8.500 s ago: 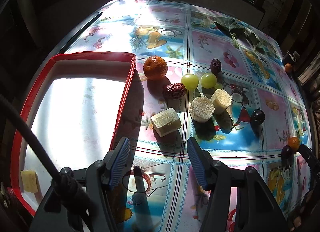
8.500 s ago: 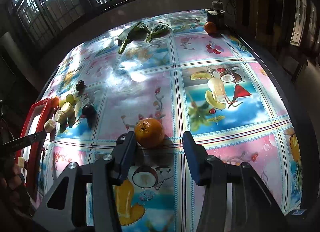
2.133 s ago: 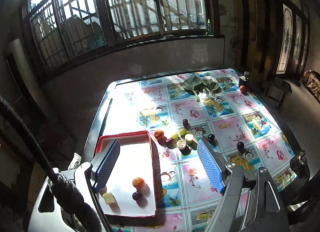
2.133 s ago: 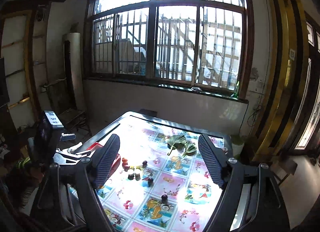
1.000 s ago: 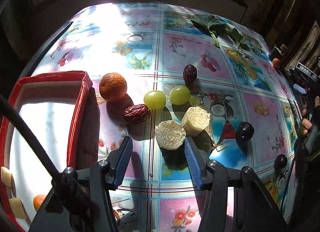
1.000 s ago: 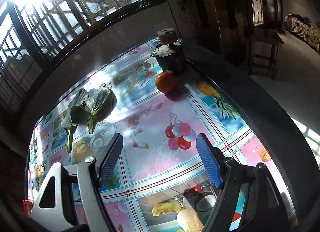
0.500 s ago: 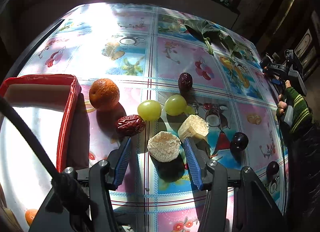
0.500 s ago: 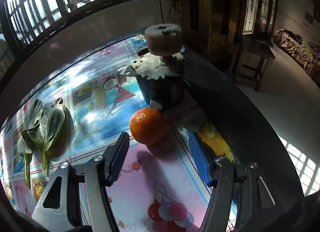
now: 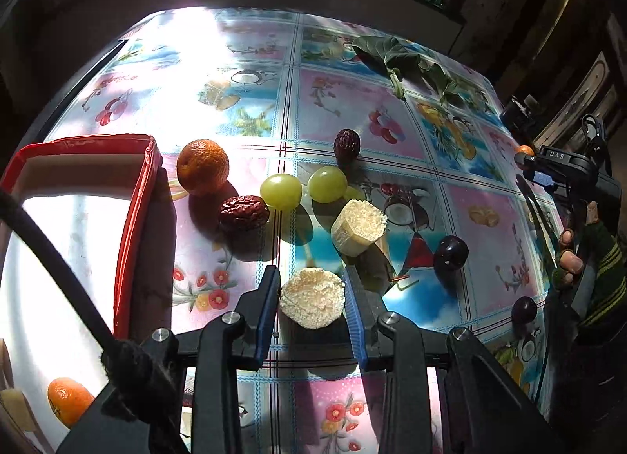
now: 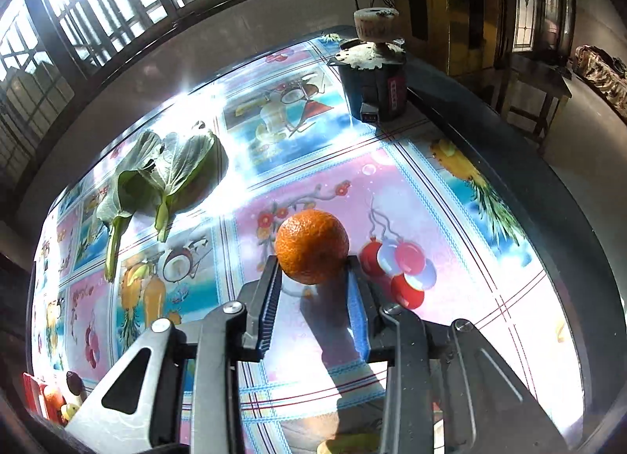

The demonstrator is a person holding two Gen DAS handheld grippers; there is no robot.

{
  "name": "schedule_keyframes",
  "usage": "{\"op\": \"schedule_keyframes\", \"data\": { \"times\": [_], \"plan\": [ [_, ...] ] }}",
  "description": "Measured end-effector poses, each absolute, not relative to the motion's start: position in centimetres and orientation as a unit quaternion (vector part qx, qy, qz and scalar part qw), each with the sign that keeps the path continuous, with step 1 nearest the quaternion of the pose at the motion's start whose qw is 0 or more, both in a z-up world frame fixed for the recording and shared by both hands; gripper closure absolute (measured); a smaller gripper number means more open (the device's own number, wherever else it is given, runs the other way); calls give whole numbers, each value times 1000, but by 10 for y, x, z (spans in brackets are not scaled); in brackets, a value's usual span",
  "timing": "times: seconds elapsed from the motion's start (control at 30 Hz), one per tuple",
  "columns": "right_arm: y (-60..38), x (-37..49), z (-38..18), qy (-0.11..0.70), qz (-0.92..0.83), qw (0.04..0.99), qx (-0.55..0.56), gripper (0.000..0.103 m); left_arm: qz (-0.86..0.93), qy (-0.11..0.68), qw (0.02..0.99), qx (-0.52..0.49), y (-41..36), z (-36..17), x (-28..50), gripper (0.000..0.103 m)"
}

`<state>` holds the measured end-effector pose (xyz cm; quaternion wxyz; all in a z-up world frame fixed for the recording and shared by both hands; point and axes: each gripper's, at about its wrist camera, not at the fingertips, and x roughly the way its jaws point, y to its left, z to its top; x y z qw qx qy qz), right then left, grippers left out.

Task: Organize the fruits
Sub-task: 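Carry the white chunk and mandarin over the red tray with both tools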

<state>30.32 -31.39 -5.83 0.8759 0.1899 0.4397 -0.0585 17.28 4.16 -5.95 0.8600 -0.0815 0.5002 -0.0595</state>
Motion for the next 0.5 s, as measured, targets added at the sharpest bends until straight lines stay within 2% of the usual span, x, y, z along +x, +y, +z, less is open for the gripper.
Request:
{"op": "schedule_keyframes", "data": {
  "times": [0.23, 0.5],
  "plan": [
    [-275, 215, -53, 440, 25, 870, 221, 69, -36, 486, 871, -65, 39, -39, 134, 71],
    [-219, 137, -40, 444, 102, 867, 203, 69, 6, 472, 880, -53, 50, -26, 95, 71]
  ]
}}
